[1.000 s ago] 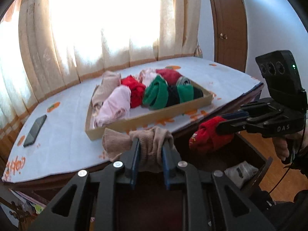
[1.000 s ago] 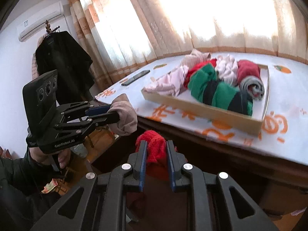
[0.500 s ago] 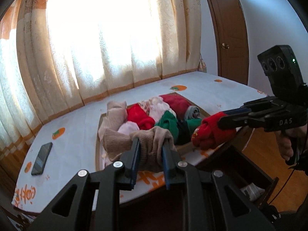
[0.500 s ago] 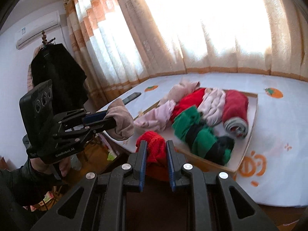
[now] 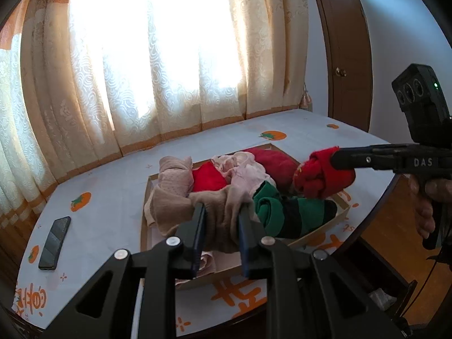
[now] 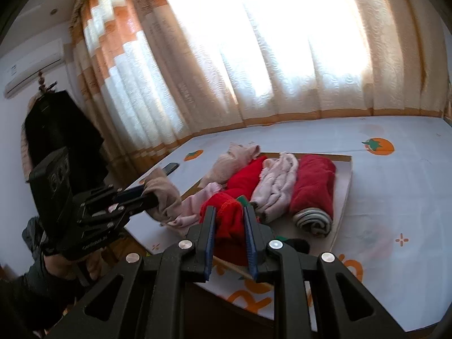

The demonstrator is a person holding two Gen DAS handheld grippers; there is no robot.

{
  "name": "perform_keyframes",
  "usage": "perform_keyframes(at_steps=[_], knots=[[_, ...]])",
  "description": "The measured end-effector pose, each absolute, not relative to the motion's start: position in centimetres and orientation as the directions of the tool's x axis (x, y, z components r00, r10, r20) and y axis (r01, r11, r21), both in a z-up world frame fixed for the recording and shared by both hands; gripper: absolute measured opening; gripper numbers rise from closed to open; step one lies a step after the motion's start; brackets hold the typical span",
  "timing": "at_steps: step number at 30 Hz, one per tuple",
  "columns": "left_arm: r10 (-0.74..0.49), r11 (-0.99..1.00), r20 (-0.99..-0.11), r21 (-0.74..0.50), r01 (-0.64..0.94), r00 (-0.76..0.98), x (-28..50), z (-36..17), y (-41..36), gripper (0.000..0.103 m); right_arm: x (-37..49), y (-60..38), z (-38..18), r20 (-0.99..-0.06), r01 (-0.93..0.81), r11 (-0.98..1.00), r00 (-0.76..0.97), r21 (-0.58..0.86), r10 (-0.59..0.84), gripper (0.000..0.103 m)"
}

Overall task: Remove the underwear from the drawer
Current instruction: 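Lower the beige underwear into the tray with the left tool while the right tool lowers the red sock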

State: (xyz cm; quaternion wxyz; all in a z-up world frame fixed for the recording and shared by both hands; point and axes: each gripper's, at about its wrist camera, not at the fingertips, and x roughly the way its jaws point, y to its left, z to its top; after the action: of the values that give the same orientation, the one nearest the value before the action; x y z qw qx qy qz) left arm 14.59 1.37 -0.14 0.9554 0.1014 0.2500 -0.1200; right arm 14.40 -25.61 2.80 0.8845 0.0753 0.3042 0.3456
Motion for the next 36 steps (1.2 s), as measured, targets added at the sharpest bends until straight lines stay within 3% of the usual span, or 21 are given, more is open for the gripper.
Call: perform_keyframes(at_steps=[18,36], knots=[[-0.180,0.954,-0.584,0.091,0.285,0.792,17.9,-3.8,0.9,0.019,19.6,-26.7,-1.3,-0.559,-0.424,0.818,0.597,0.389,0.575,0.021],[-0.172,0.951,-0.609,0.102,0.291,0.774,18.8,-5.6,0.4,0.021,20.5,-26.4,-2.6,-0.600,-0.400,0.838,0.585,0.371,0.545,0.021]])
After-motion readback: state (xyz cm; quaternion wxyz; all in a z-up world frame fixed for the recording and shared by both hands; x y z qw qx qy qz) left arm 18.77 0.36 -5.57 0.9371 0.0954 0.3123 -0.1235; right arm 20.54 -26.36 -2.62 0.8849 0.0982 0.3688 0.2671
